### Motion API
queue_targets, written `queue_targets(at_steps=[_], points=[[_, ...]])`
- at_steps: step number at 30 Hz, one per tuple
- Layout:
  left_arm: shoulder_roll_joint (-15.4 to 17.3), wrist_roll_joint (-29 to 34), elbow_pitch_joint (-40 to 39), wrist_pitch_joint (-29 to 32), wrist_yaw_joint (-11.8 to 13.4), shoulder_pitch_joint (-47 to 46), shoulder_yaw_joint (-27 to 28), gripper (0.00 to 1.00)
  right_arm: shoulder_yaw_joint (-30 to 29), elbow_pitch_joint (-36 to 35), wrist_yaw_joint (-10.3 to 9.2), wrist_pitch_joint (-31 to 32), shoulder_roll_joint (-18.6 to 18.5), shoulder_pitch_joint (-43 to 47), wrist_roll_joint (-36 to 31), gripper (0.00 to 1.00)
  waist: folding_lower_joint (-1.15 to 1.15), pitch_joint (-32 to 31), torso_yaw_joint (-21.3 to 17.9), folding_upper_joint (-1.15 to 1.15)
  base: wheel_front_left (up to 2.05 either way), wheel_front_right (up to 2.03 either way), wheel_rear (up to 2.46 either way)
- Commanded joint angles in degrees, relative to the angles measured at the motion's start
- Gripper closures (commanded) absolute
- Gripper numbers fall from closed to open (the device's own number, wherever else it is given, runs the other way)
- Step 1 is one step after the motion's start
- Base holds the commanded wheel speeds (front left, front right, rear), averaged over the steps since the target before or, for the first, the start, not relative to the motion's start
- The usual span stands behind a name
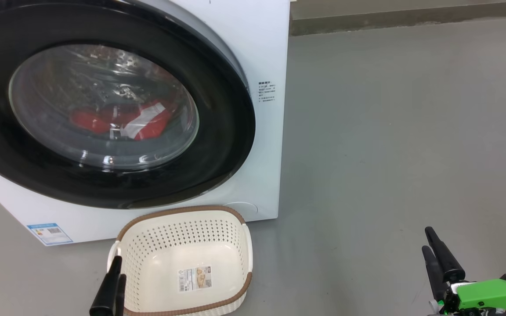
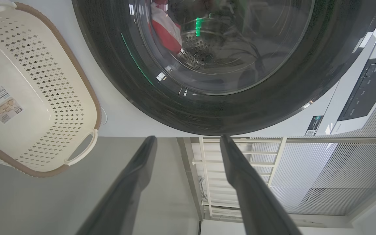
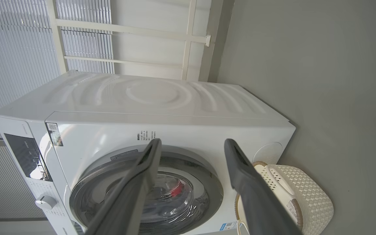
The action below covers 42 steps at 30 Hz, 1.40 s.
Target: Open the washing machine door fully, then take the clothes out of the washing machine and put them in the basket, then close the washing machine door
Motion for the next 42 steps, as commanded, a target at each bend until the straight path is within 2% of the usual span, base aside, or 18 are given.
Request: queue_targets(at_steps=[1,18,26,42], points=[[0.8,1.9,-2.1,-0.7,-0.1,-0.5,0.3,0.0,0.4,-1.7,0.12,-0.8,-1.1,-1.1,-1.6,0.0,-0.01,0.0,0.0,0.0,0.0,0.0,0.0],[0.7,15.9,-4.1,-3.4,-0.1,0.1,0.4,0.0,2.1,-1.7,0.22,-3.4,-2.1,-0.5,-13.5,0.0,-0.01,0.2,0.6,0.0,0.0,0.0,0.0],[0.8,25.0,-5.1,-4.8,0.9,0.6,-0.3,0.0,2.5,-2.5,0.27,-4.9,-2.2,-0.1,-21.3,0.0,-0.01,0.3,0.8,0.0,0.0,0.0,0.0],[1.0,38.4,-6.7,-7.4,2.8,1.7,-1.5,0.0,3.9,-3.6,0.37,-7.5,-2.6,1.0,-31.4,0.0,-0.01,-0.1,1.2,0.0,0.0,0.0,0.0]])
